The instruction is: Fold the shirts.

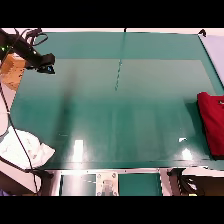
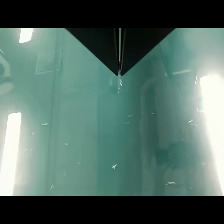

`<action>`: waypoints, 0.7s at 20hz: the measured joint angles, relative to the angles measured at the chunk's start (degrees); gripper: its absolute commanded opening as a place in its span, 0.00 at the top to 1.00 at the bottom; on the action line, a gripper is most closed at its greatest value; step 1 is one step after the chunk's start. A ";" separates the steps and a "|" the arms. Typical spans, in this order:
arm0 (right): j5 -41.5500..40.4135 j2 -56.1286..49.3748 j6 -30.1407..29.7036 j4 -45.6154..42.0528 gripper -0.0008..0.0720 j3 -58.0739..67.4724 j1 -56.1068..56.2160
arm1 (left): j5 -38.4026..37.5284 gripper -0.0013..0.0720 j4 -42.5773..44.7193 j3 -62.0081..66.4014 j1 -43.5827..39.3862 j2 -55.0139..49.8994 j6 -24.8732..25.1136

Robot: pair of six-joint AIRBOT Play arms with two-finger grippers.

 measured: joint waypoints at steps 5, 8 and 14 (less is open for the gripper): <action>-1.46 -0.15 1.09 8.15 0.97 10.49 5.60 | 0.35 0.95 -2.99 0.00 -0.04 1.95 -0.55; -5.49 0.72 -0.07 13.64 0.97 13.33 12.11 | 0.20 0.95 -3.43 -0.42 -1.38 4.33 -1.29; -14.93 8.87 -5.09 18.95 0.97 1.40 25.86 | 2.54 0.95 0.92 -15.08 -9.40 14.78 -2.89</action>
